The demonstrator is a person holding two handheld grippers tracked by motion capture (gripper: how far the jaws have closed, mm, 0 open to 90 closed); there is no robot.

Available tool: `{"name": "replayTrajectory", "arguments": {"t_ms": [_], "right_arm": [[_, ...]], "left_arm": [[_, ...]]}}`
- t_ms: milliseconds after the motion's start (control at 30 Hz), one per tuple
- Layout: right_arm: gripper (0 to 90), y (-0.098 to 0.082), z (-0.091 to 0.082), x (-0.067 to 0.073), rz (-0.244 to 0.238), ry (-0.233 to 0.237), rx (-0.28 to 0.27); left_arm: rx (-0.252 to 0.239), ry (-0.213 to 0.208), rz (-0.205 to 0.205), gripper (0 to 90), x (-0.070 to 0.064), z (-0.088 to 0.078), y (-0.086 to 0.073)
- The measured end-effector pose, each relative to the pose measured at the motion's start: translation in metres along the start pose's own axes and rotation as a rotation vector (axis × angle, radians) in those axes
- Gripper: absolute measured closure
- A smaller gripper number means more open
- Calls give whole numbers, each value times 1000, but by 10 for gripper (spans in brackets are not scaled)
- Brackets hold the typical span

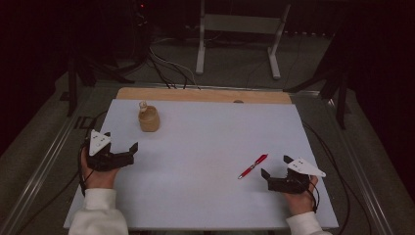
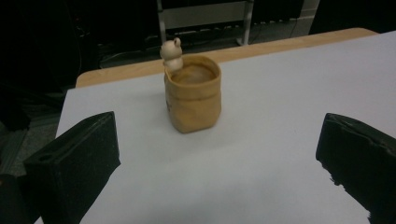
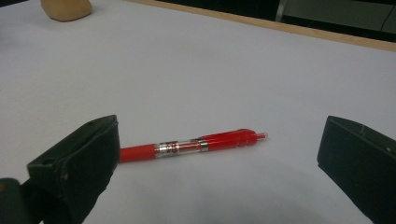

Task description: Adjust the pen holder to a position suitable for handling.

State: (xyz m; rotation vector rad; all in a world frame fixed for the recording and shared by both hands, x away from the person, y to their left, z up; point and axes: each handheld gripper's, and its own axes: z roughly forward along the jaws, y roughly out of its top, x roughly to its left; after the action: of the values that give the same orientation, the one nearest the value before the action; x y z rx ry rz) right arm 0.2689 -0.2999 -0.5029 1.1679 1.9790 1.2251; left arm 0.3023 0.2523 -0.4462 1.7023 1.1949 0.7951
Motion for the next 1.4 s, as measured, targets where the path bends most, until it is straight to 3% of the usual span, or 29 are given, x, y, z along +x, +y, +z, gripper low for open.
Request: {"name": "replayTrajectory", "arguments": {"t_ms": [600, 800, 1400], "right_arm": [[0, 0, 1, 0, 0, 1, 3], [0, 0, 1, 0, 2, 1, 5], [0, 0, 1, 0, 0, 4, 12]], "left_arm": [[24, 31, -39, 1, 11, 43, 26], [23, 55, -48, 1, 12, 59, 29], [82, 118, -78, 2, 20, 100, 34]]}}
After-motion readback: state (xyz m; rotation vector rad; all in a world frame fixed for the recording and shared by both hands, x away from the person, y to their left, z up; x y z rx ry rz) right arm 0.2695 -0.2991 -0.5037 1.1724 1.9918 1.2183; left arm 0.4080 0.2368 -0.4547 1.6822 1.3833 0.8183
